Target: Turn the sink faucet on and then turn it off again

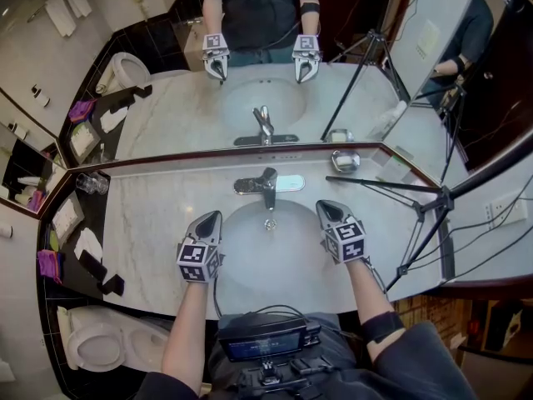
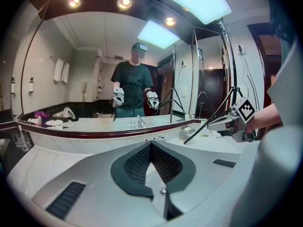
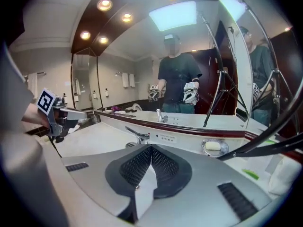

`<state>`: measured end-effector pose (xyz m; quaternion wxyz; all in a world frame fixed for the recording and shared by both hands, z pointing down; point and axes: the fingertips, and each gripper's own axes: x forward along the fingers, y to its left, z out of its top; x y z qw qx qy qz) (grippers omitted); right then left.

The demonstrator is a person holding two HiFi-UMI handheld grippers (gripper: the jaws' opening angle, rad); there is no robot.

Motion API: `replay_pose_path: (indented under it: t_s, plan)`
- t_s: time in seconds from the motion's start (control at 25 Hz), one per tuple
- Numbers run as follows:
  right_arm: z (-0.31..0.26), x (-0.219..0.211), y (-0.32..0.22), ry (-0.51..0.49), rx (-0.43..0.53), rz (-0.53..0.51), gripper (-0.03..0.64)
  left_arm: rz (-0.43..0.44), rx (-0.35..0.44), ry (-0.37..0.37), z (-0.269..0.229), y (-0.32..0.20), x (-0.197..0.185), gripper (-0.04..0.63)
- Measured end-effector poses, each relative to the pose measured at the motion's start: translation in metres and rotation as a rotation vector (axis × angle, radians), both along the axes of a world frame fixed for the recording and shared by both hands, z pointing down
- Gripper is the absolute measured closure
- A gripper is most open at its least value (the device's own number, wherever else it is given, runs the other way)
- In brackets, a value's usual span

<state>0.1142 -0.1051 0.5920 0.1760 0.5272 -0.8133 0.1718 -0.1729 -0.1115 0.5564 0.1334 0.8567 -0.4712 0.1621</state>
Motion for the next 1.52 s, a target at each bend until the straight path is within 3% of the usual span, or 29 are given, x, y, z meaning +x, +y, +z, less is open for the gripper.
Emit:
replay_pose_path:
  t_s: [0.08, 0.36, 0.8, 1.32, 1.52]
  plan:
    - [0.001, -0.005, -0.008, 0.076, 0.023, -0.025, 0.59, -0.003, 0.0, -0.001, 0.0, -0.002, 0.0, 0.595]
    - [-0.005, -0.043, -0.037, 0.244, 0.066, -0.163, 0.464, -0.001, -0.003, -0.006, 0.0, -0.007, 0.0, 0.595]
    - [0.027, -0.106, -0.079, 0.58, 0.165, -0.45, 0.38, -0.011, -0.008, -0.026, 0.001, -0.013, -0.01, 0.595]
    - [0.063, -0.154, -0.117, 0.76, 0.186, -0.641, 0.386, -0.023, -0.019, -0.035, 0.008, -0.012, -0.02, 0.595]
    - [0.074, -0.162, -0.121, 0.788, 0.181, -0.684, 0.441, -0.016, -0.027, -0.037, 0.011, -0.009, -0.017, 0.595]
